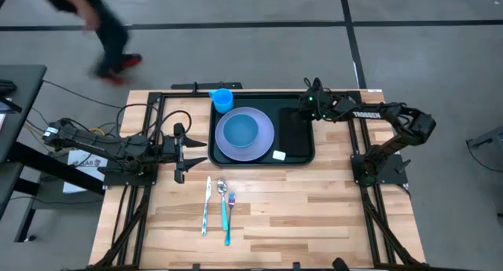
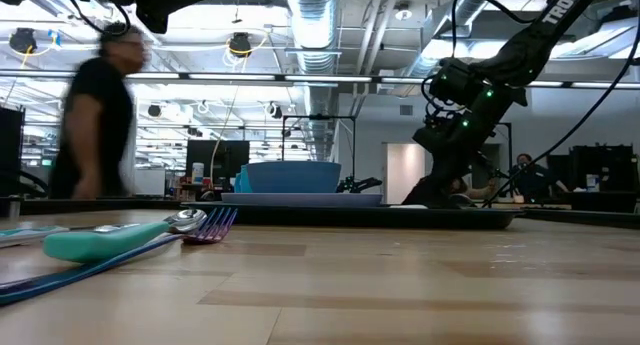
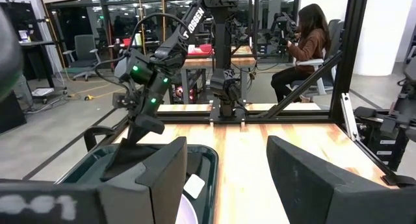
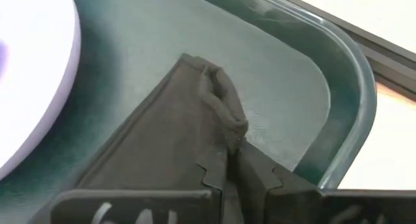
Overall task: Set up tray
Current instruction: Put the black napkin beside of the purple plate on the tray, then put the blue fork on top of the black napkin on the black tray
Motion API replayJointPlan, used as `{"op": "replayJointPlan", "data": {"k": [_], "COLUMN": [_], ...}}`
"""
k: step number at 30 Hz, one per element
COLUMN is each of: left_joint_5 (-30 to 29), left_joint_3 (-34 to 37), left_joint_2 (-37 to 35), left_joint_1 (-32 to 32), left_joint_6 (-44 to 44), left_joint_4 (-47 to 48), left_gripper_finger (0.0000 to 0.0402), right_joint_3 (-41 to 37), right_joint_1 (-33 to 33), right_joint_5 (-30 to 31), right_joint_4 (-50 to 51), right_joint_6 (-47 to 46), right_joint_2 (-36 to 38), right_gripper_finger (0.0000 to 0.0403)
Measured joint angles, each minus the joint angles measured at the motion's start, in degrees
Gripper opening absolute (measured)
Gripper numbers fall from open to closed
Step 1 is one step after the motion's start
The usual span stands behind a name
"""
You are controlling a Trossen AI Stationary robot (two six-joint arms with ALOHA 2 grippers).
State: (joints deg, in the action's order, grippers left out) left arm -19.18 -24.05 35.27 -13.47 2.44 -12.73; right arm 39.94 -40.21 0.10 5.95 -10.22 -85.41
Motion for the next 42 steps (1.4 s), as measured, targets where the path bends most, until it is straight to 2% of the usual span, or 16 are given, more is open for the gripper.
{"op": "replayJointPlan", "data": {"k": [10,23,30,35,42], "left_joint_5": [0.0,0.0,0.0,0.0,1.1], "left_joint_3": [0.0,0.0,0.0,0.0,0.0], "left_joint_2": [0.0,0.0,0.0,0.0,0.0], "left_joint_1": [0.0,0.0,0.0,0.0,0.0], "left_joint_6": [0.0,0.0,0.0,0.0,-3.6], "left_joint_4": [0.0,0.3,0.4,0.4,6.0], "left_gripper_finger": [0.0202,0.0202,0.0202,0.0202,0.0202], "right_joint_3": [0.0,0.0,0.0,0.0,0.0], "right_joint_1": [0.0,0.0,0.0,0.0,3.1], "right_joint_5": [0.0,0.2,7.5,13.5,14.0], "right_joint_4": [0.0,0.0,0.0,0.0,0.0], "right_joint_6": [0.2,0.2,0.2,1.4,2.8], "right_joint_2": [0.0,0.0,0.0,0.0,0.0], "right_gripper_finger": [0.0064,0.0189,0.0260,0.0274,0.0275]}}
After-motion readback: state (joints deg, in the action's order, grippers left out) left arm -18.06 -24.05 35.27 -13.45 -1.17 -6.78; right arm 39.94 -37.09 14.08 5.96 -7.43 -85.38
